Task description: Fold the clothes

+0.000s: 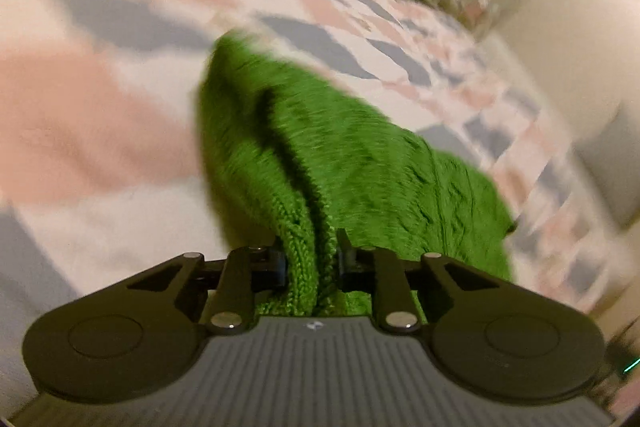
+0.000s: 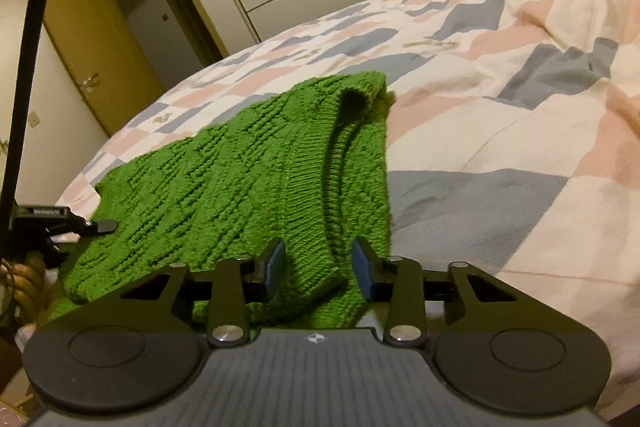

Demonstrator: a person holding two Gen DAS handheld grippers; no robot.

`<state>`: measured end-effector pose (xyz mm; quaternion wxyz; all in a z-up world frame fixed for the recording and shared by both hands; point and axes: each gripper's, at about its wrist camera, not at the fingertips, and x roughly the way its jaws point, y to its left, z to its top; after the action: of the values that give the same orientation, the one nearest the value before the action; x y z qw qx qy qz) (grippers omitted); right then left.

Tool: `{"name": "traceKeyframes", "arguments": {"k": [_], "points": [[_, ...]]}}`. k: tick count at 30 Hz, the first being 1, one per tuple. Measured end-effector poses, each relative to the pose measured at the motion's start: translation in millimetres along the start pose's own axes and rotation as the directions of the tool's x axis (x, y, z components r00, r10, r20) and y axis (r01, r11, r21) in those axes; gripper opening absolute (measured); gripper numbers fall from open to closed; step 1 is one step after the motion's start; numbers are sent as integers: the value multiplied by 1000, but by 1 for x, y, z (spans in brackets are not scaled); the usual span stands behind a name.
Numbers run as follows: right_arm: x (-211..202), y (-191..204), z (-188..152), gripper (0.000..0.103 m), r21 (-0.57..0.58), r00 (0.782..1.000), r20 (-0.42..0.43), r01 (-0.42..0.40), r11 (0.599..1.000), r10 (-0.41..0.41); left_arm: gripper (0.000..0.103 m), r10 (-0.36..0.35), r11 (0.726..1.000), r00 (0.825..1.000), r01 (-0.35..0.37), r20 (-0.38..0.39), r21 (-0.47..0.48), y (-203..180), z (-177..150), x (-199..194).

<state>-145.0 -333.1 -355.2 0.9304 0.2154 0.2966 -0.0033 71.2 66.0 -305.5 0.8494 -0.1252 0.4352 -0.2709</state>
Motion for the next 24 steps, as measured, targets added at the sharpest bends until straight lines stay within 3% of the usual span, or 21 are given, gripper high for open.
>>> {"name": "traceKeyframes", "arguments": {"k": [4, 10, 13, 15, 18, 20, 24], "points": [[-11, -10, 3, 41, 20, 999, 16, 35, 999, -35, 17, 16, 977, 1000, -15, -3, 213, -78, 11, -1], [-34, -34, 1, 41, 75, 995, 48, 78, 994, -82, 17, 28, 878, 998, -1, -51, 479, -191, 2, 44], [-44, -44, 0, 41, 96, 993, 56, 98, 991, -103, 19, 50, 826, 992, 26, -119, 563, -238, -16, 72], [-50, -50, -1, 41, 109, 991, 59, 111, 988, -118, 20, 25, 812, 984, 84, -179, 577, -256, -28, 85], [-58, -59, -2, 41, 140, 989, 62, 124, 982, -134, 20, -91, 839, 960, 217, -263, 500, -260, -34, 85], [-62, -65, -3, 41, 162, 989, 65, 121, 979, -133, 20, -159, 859, 954, 261, -255, 441, -250, -32, 72], [-63, -71, -4, 44, 206, 991, 68, 101, 973, -117, 19, -102, 900, 983, 155, -150, 407, -218, -32, 43]]}}
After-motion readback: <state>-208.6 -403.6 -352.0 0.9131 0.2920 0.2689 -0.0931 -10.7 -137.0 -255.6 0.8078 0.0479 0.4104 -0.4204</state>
